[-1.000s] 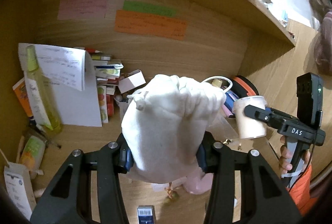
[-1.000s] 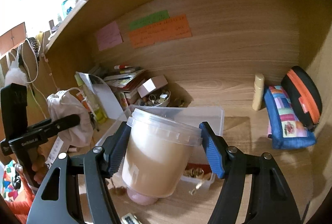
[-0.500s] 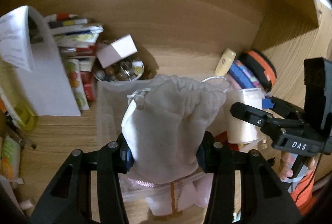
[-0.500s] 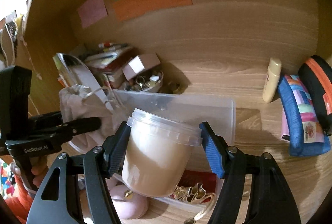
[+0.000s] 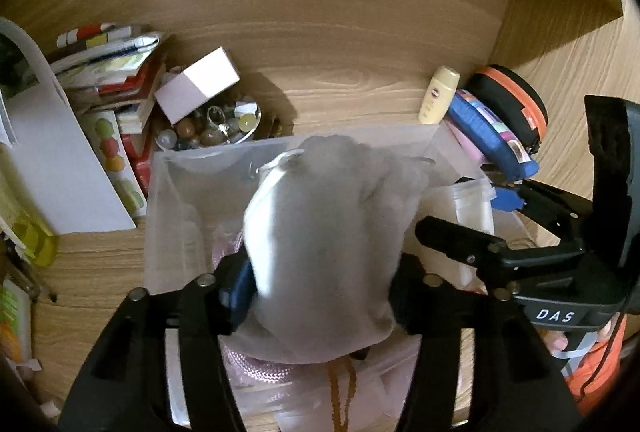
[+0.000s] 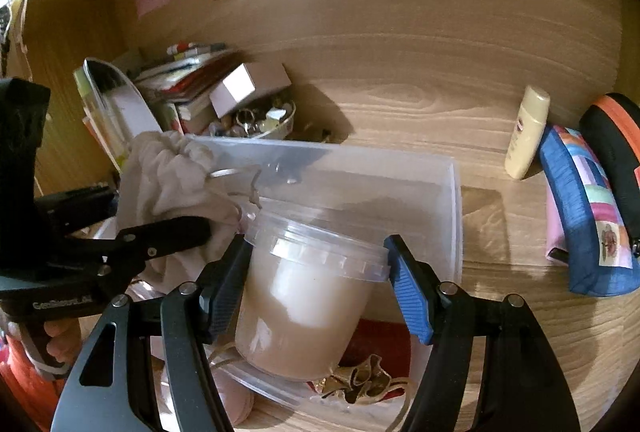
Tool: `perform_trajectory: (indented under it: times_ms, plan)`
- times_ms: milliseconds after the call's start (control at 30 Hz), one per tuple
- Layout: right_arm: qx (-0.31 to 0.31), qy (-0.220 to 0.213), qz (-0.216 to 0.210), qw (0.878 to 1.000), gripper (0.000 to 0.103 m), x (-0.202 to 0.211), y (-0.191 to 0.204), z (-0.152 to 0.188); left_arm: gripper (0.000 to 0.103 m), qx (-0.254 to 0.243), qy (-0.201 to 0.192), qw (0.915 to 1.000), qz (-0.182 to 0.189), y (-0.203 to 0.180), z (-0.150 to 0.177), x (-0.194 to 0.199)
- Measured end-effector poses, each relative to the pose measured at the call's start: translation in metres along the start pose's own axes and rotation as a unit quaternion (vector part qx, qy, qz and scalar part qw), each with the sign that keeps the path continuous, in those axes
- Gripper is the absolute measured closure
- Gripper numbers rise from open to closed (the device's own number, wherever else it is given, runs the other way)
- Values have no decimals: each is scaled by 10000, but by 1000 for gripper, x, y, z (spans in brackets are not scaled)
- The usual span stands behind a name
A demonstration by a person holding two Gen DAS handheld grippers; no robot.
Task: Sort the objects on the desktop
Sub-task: 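Lower the white pouch and the plastic tub into the clear box and release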
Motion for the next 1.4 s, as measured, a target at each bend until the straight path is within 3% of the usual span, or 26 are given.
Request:
perform_trajectory:
  times_ms: [33, 400, 667, 733, 800, 833, 1000, 1167, 1400]
  plan:
    - [29, 33, 27, 10000, 38, -2, 0, 1, 38, 22, 33, 10000, 3, 1, 1, -1]
    - [223, 147, 133, 9996, 38, -6, 1, 5, 35, 14, 68, 10000, -12, 3, 7, 1]
    - [322, 120, 316, 9989, 38, -3, 0, 2, 27, -34, -339, 9993, -168, 0, 2, 23]
    - [338, -60, 333, 9989, 36, 3, 1, -3, 27, -42, -455, 9987, -242, 0, 1, 28]
    - [342, -274, 393, 9983, 20, 13, 0, -11, 27, -60, -537, 9979, -369, 2, 0, 35]
    - [362, -444, 471, 9972, 18, 22, 0, -16, 27, -52, -549, 9978, -373, 2, 0, 37]
    - [546, -802, 666, 9931, 18, 45, 3, -27, 26, -1, -649, 9970, -418, 3, -1, 53]
    - [610, -880, 736, 9915, 18, 62, 5, -25, 15, 33, -798, 9954, -524, 6, 2, 74]
    - [653, -969, 858, 9894, 17, 90, -1, -10, 14, 21, -787, 9948, -650, 12, 25, 93]
Point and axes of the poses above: each gripper's, at about its wrist camera, not at the fingertips, and x roughly against the way its jaws point, y to its left, z to its underside, the point moved 10 cm from there along -x, roughly the way its jaws point, and after that the axes turned 3 degrees about -x, right-handed, at the moved point
